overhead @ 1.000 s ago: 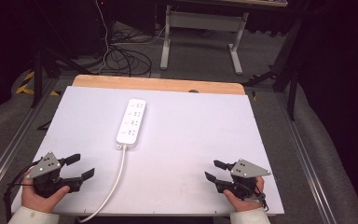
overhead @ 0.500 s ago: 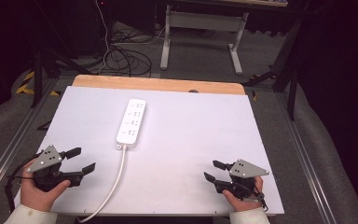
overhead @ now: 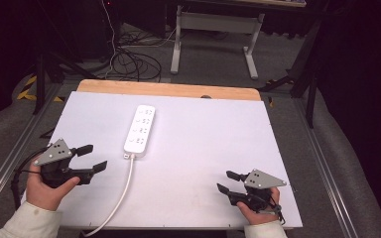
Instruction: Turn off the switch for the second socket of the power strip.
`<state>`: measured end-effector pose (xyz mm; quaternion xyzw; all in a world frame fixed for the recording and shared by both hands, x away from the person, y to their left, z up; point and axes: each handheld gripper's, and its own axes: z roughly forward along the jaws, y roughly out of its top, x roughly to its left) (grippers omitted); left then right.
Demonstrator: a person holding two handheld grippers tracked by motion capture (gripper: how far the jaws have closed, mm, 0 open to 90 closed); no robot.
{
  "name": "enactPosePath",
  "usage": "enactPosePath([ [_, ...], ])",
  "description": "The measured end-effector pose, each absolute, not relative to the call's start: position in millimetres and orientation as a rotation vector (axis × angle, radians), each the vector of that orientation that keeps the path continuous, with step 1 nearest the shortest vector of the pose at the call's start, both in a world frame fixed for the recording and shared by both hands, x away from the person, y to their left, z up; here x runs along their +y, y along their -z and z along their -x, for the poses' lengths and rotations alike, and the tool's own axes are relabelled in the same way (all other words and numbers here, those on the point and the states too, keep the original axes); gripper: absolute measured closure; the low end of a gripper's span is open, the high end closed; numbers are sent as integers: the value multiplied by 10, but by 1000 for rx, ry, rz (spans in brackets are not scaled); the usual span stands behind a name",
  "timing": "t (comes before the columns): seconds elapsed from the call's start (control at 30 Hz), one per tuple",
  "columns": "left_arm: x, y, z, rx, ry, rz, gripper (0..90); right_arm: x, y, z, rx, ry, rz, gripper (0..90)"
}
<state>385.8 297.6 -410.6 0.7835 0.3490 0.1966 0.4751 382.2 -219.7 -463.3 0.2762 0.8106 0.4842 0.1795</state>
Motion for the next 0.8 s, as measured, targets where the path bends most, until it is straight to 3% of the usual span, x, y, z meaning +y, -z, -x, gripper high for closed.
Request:
enactPosePath([
  [0.8, 2713, 3824, -4323, 840, -447, -1970, 276, -2193, 4643, -3830, 2302, -1372, -776, 459],
])
